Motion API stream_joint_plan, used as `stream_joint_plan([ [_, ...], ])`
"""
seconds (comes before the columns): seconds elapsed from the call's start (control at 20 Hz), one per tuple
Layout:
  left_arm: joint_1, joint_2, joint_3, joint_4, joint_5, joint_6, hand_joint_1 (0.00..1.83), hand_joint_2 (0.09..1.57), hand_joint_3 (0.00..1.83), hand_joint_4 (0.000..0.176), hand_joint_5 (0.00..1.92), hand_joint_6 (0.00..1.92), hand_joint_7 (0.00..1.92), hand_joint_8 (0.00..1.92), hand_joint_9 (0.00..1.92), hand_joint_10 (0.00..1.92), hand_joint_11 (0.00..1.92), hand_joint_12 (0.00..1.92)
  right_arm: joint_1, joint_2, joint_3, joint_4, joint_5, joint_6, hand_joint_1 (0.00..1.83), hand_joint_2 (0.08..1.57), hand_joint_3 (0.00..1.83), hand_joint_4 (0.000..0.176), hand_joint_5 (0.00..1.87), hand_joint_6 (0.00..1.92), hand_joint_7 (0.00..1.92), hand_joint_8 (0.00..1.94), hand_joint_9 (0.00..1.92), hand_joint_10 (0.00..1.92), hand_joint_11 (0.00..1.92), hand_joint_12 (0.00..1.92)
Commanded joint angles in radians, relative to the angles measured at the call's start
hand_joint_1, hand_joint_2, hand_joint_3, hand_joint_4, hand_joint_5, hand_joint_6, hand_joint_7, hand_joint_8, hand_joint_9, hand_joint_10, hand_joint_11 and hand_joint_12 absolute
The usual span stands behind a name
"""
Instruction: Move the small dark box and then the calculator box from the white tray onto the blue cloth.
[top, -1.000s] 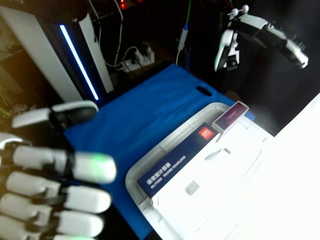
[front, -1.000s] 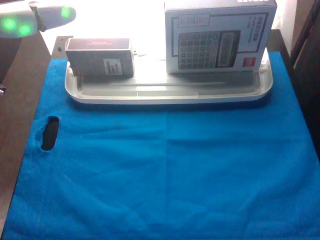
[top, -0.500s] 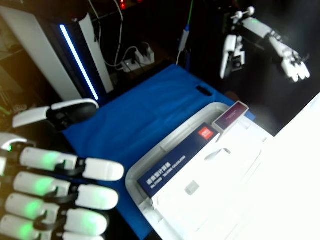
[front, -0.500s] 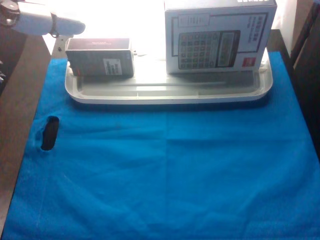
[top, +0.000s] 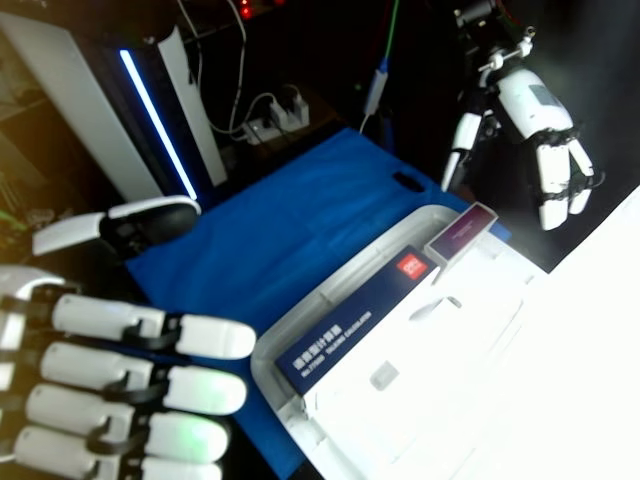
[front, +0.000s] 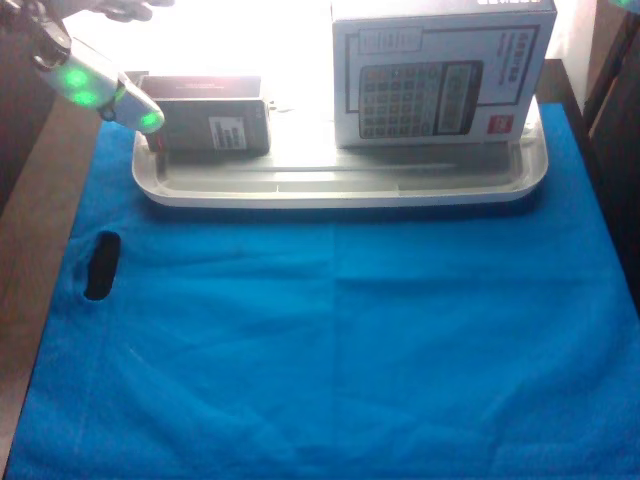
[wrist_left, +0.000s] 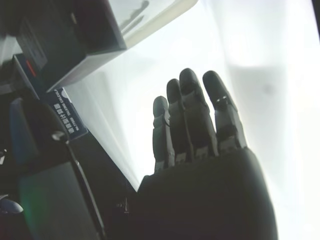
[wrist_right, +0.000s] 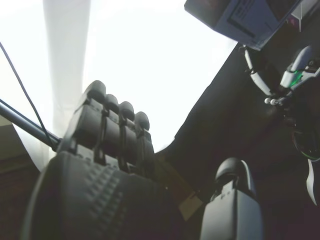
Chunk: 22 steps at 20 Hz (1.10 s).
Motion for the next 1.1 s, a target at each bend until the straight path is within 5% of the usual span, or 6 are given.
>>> stream_joint_plan([
  [0.0,-0.015,-0.008,0.006,0.0,-0.067,-0.004,0.99,0.74,0.0,0.053,0.39,0.0,0.54,0.0,0.5,0.01,0.0,0.96,0.013,0.001,0.006,0.027,0.12,0.007,0.34,0.9,0.0,0.0,0.27,0.0,0.23,0.0,0.18,0.0,0.2,0.07],
  [0.55,0.001,-0.077,0.046,0.022,-0.044,-0.005,1.07,0.92,0.0,0.0,0.67,0.01,0.89,0.02,0.74,0.02,0.24,0.81,0.013,-0.005,0.006,0.027,0.12,0.014,0.36,0.9,0.0,0.015,0.33,0.01,0.21,0.0,0.18,0.0,0.25,0.08],
  [0.65,0.001,-0.081,0.054,0.018,-0.043,-0.005,1.2,1.02,0.0,0.0,1.18,0.52,0.88,1.31,0.73,1.65,0.61,1.84,0.013,-0.006,0.006,0.027,0.12,0.014,0.37,0.89,0.0,0.017,0.33,0.01,0.22,0.0,0.18,0.0,0.24,0.07],
  [0.7,0.001,-0.083,0.056,0.017,-0.043,-0.005,1.2,1.02,0.0,0.0,1.21,0.55,0.8,1.71,0.77,1.87,0.75,1.9,0.013,-0.006,0.006,0.027,0.12,0.014,0.37,0.9,0.0,0.012,0.33,0.01,0.23,0.01,0.18,0.0,0.24,0.07],
  [0.8,0.005,-0.094,0.067,0.01,-0.043,-0.005,1.19,1.03,0.0,0.0,1.19,0.61,0.7,1.49,0.55,1.75,0.42,1.92,0.013,-0.007,0.006,0.027,0.12,0.014,0.39,0.9,0.0,0.004,0.33,0.0,0.22,0.0,0.18,0.0,0.23,0.07],
  [1.05,0.013,-0.111,0.087,-0.007,-0.055,-0.005,1.2,1.03,0.0,0.0,1.19,0.59,0.93,1.42,0.88,1.92,0.89,1.92,0.013,-0.007,0.006,0.026,0.12,0.015,0.39,0.89,0.0,0.0,0.33,0.0,0.23,0.0,0.19,0.0,0.23,0.07],
])
